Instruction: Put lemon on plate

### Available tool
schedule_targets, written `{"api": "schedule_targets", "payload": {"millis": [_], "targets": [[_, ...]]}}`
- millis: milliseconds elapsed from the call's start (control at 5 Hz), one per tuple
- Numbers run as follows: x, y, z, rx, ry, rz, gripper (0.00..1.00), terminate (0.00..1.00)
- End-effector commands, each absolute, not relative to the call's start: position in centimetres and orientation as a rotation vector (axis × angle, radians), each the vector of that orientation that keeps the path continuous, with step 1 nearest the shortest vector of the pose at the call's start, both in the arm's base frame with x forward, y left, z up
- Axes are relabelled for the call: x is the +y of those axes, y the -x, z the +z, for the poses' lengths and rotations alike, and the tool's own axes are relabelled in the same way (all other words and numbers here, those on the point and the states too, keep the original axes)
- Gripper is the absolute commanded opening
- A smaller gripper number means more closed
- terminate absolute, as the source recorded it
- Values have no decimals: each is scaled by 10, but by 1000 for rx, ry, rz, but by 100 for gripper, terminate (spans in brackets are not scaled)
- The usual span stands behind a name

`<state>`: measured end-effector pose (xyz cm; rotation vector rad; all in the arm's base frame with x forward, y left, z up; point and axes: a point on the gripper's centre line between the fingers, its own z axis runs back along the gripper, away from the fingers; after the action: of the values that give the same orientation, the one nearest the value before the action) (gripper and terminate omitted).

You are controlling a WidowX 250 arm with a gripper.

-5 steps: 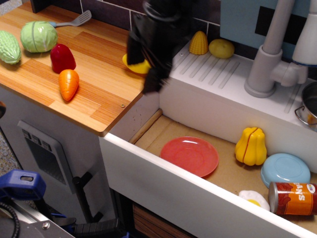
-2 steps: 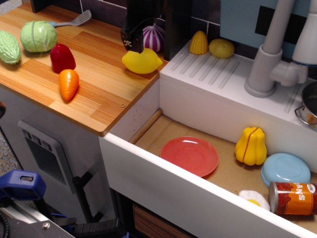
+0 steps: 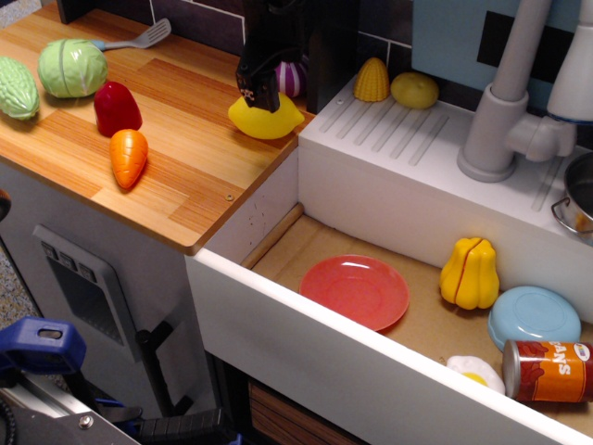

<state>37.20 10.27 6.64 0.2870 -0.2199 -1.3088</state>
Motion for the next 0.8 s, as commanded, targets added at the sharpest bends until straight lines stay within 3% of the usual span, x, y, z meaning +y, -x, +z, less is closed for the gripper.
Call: {"api": "schedule_targets", "payload": {"millis": [0,200,600], "targets": [[118,-374,72,-236,-299,-1286,100,0],[120,-371,60,-196,-249,-1229,100,0],[123,-384,41,-225,-192,-1229,100,0]]}}
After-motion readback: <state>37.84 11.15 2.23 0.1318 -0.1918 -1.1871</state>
